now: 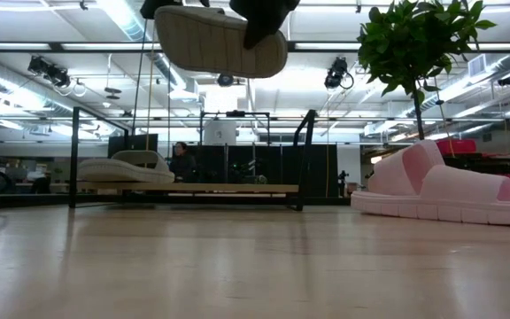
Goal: Pick and place slides into the shelf
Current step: Put the gray slipper on the shelf
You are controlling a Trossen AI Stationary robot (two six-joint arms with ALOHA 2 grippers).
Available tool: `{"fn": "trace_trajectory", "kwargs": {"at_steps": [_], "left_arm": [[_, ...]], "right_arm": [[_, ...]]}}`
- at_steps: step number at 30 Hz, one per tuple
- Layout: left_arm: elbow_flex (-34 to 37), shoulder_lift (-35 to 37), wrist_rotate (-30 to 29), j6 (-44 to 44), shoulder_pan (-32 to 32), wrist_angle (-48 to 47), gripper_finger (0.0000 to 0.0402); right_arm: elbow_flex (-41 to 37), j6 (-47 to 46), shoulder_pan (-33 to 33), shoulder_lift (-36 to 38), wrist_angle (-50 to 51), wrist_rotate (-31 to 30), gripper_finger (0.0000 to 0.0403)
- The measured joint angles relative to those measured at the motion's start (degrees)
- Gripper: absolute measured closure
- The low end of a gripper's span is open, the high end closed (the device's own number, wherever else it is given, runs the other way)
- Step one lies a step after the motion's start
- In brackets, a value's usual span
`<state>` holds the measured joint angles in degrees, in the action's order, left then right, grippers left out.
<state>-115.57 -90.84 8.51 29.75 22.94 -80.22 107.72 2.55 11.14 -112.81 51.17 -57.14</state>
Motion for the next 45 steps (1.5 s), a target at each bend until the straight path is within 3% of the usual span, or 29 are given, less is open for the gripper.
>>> {"fn": "trace_trajectory", "kwargs": {"at_steps": [6, 17, 22, 31, 38, 43, 45], "left_arm": [[-0.02, -1.36, -0.19, -0.85, -0.31, 1.27, 0.0192], [-0.04, -2.13, 1.01, -6.41, -0.59, 3.39, 0.0374], [-0.04, -2.13, 0.75, -9.51, -0.58, 2.99, 0.0379], [0.07, -1.95, 2.48, -17.04, 3.71, 0.12, 0.0379], [0.14, -1.28, 3.16, -27.61, 8.34, -5.55, 0.0379], [0.09, -1.04, 8.69, -40.1, 8.61, -6.14, 0.0379], [0.09, -1.04, 11.92, -40.84, 8.13, -4.08, 0.0379]], "right_arm": [[-0.07, 0.01, -0.14, 0.0, 0.43, -0.1, 0.0351], [-0.13, -0.42, -0.85, -0.04, 0.17, -1.97, 0.0351], [-0.13, -2.14, -1.2, -0.04, 0.28, -1.95, 0.0345], [0.11, -3.09, -0.93, 0.0, 6.11, 0.53, 0.0252], [0.11, -3.38, 1.34, 1.23, 9.14, 0.62, 0.0213], [0.11, -8.13, 4.34, 3.03, 11.33, 0.86, 0.0203], [0.11, -10.24, 5.89, 3.65, 12.67, 0.57, 0.0203]]}}
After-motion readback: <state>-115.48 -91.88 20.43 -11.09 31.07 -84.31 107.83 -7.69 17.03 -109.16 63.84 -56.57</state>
